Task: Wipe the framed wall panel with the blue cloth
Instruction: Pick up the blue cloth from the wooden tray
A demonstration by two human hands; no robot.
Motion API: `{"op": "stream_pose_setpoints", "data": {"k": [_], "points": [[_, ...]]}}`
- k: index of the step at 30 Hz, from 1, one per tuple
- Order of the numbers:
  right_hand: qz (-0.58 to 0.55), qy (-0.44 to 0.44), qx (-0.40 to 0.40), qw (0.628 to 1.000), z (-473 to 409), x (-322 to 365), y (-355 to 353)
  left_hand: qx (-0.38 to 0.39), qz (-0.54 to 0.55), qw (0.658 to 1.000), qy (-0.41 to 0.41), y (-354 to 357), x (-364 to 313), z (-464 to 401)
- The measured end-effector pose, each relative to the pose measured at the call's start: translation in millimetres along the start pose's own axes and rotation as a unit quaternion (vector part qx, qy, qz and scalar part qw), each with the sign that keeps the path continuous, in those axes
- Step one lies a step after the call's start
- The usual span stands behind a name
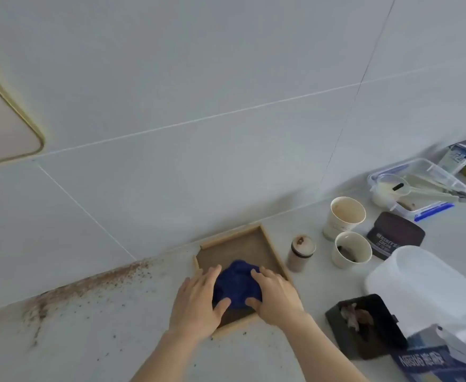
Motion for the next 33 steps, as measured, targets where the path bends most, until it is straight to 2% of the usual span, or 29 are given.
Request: {"op": "stream_pose_setpoints", "data": {"k": [6,11,16,23,33], "points": [[-0.001,0.017,-0.024,1.000,-14.0,-13.8,17.0,0.033,-0.031,0.999,-0.022,37.2,6.9,-15.9],[0.012,0.025,-0.097,0.995,-19.2,-16.9,15.8,-0.009,-0.057,0.998,-0.029,36.2,7.3,-19.8],[0.002,0.024,-0.117,0.993,-19.0,-17.2,7.4,-0.014,-0.095,0.995,-0.031,23.3,2.4,-22.0],[-0.029,-0.033,-0.144,0.989,-4.9,-0.7,-46.5,-0.071,-0.115,0.991,-0.024,-49.7,5.3,-15.5],[-0.055,-0.104,-0.246,0.962,43.5,91.4,-174.9,-0.199,-0.171,0.965,-0.009,-215.7,7.8,31.6]]}}
Point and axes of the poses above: each hand's wrist, its own z-axis away from the middle knuckle, its own y-axis out of the palm, x = y × z, the point moved 10 cm from there along -z, towards the middle knuckle, and after that the axes turned 11 degrees about y, right-handed, at the moved point
